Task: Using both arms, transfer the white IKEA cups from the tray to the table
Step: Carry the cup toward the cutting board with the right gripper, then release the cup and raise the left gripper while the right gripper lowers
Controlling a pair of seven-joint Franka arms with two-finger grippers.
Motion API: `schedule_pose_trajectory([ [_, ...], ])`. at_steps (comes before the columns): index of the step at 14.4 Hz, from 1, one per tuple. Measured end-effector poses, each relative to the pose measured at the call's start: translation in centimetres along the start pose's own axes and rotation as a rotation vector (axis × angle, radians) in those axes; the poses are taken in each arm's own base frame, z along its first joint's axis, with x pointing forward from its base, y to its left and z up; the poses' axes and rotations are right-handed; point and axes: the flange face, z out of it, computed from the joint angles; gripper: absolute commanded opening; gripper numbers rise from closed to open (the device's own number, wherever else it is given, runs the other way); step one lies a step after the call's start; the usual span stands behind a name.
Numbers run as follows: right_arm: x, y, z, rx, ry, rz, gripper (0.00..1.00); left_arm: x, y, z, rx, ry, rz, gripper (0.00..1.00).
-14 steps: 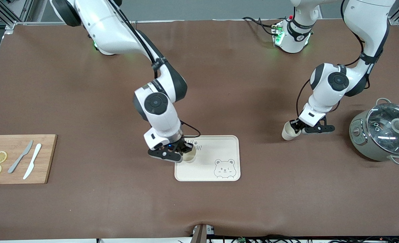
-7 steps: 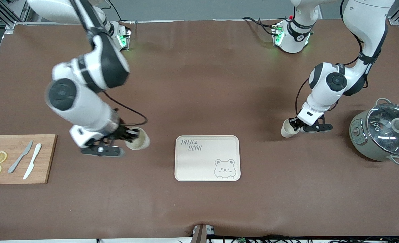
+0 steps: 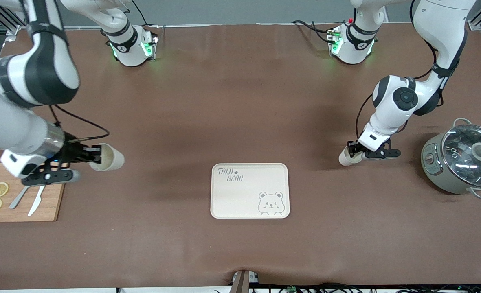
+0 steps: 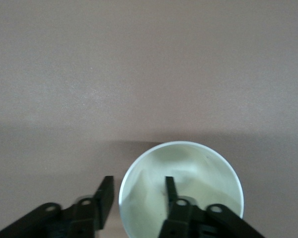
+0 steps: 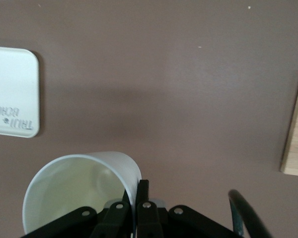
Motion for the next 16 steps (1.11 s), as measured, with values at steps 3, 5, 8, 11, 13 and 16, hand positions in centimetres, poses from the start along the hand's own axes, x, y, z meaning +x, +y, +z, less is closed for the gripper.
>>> schedule_pose_trajectory([
  [3,-0.6,5.5,2.5,0.01,-0.012,-0.065,0.0,0.0,0.0,0.0,0.0,0.0,-0.001,1.0],
  [5,-1.0,8.1,4.6,0.01,-0.003,-0.108,0.0,0.0,-0.2,0.0,0.004,-0.004,-0.003,1.0],
  [8,-1.2,9.8,7.8,-0.005,0.044,-0.141,0.0,0.1,-0.8,-0.6,0.03,-0.033,-0.006,1.0],
  [11,-1.7,10.9,11.7,-0.038,0.114,-0.177,0.0,0.6,-1.4,-2.5,0.069,-0.054,-0.003,1.0],
  [13,-2.0,11.2,13.7,-0.057,0.153,-0.179,0.0,1.0,-1.8,-4.1,0.088,-0.057,-0.012,1.0],
  [16,-2.3,11.4,16.7,-0.07,0.17,-0.177,0.0,2.7,-2.1,-6.6,0.075,-0.087,-0.02,1.0],
])
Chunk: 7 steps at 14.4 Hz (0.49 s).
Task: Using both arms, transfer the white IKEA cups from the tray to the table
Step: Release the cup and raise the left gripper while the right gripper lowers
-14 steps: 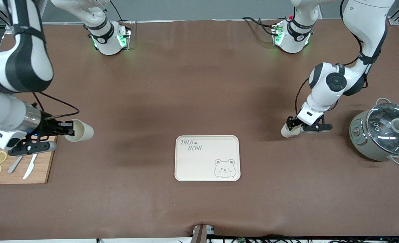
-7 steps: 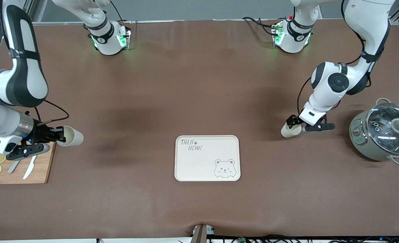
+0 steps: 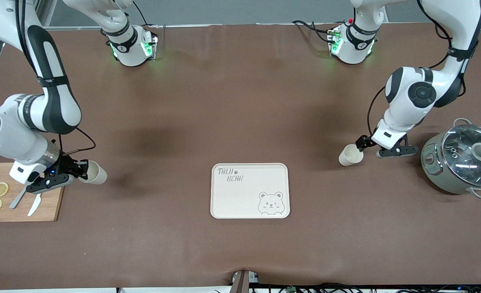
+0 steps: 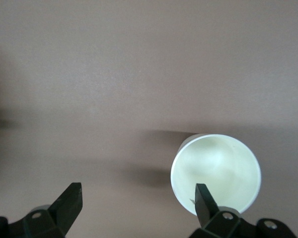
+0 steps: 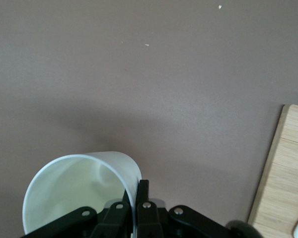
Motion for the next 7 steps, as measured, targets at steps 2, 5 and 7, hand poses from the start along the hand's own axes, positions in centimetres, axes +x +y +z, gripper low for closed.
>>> schedule_pose_trajectory([
  [2,-0.2,0.0,1.7,-0.003,-0.003,0.0,0.0,1.7,-0.3,-2.9,-0.023,-0.051,0.021,1.0],
  [5,-0.3,0.1,3.6,0.003,-0.009,0.007,0.0,5.0,-1.4,-9.0,-0.033,-0.089,0.028,1.0],
  [7,-0.4,0.0,4.5,0.015,-0.009,0.006,0.0,6.6,-2.3,-12.3,-0.031,-0.073,0.017,1.0],
])
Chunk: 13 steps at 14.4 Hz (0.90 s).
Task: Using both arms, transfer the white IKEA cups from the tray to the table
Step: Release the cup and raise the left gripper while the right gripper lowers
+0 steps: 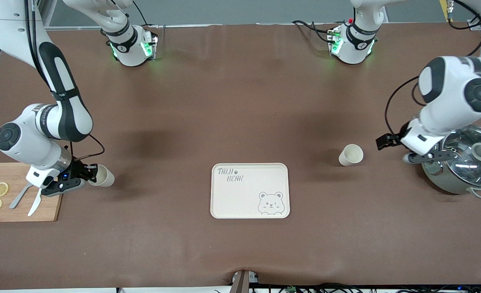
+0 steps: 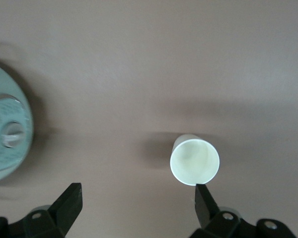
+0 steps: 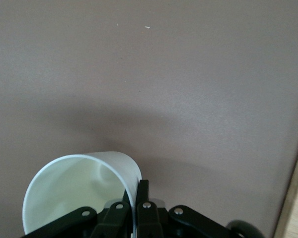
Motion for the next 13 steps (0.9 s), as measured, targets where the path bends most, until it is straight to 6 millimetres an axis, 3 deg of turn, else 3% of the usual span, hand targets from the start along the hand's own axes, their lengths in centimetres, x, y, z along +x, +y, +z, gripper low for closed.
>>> schedule_pose_trajectory([
  [5,-0.2,0.3,2.6,0.025,0.02,-0.015,0.0,2.0,-1.8,-5.2,-0.012,0.028,-0.033,1.0],
  [8,-0.3,0.4,4.0,0.017,0.028,-0.02,0.0,2.7,-2.8,-9.5,-0.03,0.027,-0.041,1.0],
  [11,-0.2,0.1,4.4,0.019,0.031,-0.023,0.0,3.0,-3.1,-12.6,-0.052,0.051,-0.041,1.0],
  [12,-0.2,0.1,4.3,0.019,0.031,-0.022,0.18,3.0,-3.1,-13.5,-0.05,0.055,-0.041,1.0],
  [13,-0.2,0.1,4.3,0.019,0.032,-0.022,0.67,3.0,-2.8,-14.7,-0.048,0.064,-0.038,1.0],
])
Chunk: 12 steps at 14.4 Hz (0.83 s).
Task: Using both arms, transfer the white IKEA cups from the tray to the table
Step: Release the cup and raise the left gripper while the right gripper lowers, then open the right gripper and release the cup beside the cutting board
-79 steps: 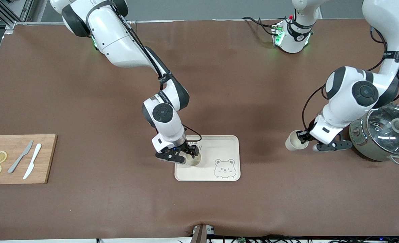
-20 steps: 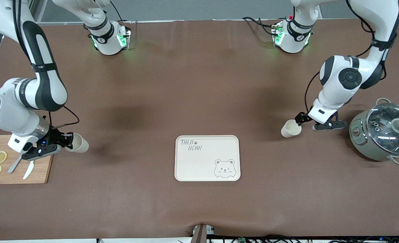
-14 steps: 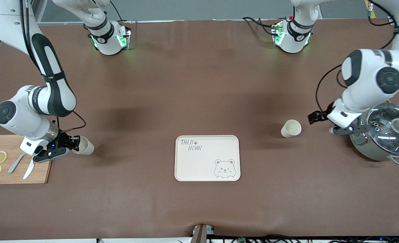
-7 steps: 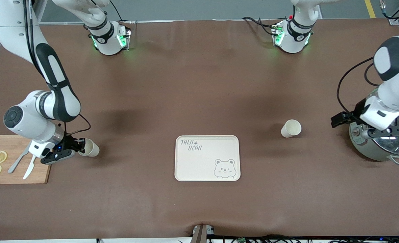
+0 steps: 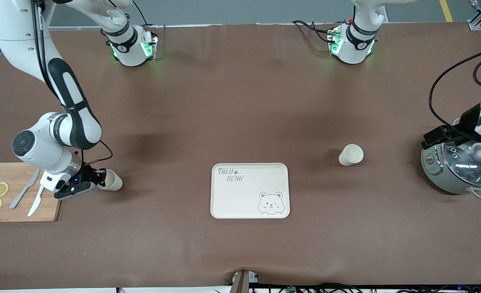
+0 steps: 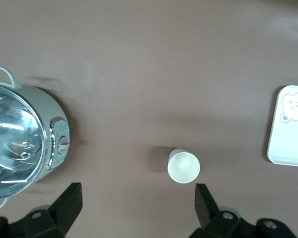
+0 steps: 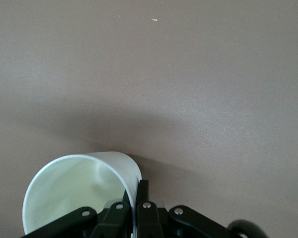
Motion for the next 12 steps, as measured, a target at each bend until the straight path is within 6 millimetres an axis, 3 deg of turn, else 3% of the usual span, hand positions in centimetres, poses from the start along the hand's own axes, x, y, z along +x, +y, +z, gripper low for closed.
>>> schedule_pose_trajectory([
  [1,0.0,0.0,0.0,0.0,0.001,0.0,0.92,0.0,0.5,-1.1,0.001,0.008,0.008,1.0],
  [2,0.1,-0.1,0.0,0.001,0.002,0.0,1.0,0.0,1.1,-2.0,0.0,0.014,0.017,1.0],
  [8,0.8,-0.2,-0.6,0.001,0.019,-0.001,1.0,-1.1,5.9,-3.1,-0.012,-0.011,0.102,1.0],
  [10,2.0,-0.3,-1.8,0.019,0.009,-0.01,1.0,-1.7,7.7,-3.6,-0.016,-0.025,0.136,1.0],
  [12,3.9,-0.5,-4.3,0.058,-0.025,-0.014,1.0,-2.0,8.5,-4.6,-0.02,-0.017,0.154,1.0],
])
